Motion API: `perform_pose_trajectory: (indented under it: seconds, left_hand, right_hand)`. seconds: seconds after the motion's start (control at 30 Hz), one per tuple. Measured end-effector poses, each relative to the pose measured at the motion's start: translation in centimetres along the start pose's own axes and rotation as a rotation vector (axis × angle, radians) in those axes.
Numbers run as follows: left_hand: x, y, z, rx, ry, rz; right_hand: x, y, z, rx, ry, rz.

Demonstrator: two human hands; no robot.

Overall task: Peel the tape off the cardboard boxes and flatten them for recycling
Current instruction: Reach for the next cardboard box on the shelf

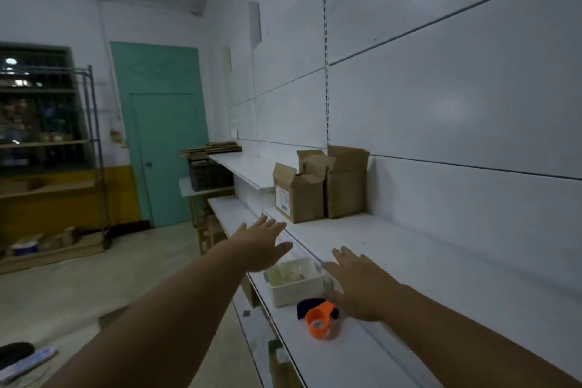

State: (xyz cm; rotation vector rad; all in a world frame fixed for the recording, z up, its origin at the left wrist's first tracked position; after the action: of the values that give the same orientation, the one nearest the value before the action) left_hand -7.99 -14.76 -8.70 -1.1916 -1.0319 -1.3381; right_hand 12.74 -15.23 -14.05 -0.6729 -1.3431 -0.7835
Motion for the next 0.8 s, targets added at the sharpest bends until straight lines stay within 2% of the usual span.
perform_pose_trajectory:
  seconds: [0.27,0.43,0.7,0.8]
  left_hand:
    - [-3.1,-3.9,6.1,-0.030,0.001,-0.055]
    - [-2.8,-8.7,11.0,-0.066,0.023,-0.117]
    - [-4.0,-16.0,19.2,-0.186,0.080,-0.359]
    - [-5.2,-16.8,22.1,-0.201,0.098,-0.519]
  right_hand:
    - [-1.3,2.3,6.2,-0.088,0.024,0.029]
    - [-0.9,1.9,13.8,-0.167,0.075,0.068]
    - [1.0,1.9,26.1,-0.368,0.420,0.282]
    - [1.6,3.0,29.2,-0.506,0.454,0.253]
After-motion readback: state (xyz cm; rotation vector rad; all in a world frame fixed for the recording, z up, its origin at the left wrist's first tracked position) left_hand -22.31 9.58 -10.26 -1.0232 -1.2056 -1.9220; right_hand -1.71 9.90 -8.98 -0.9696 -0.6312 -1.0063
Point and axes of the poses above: each hand's wrist, its own z-axis towards the middle knuckle, its own x-axis out of the back of the hand, y = z × x, the point moved 2 cm from there along z, towards the middle knuckle
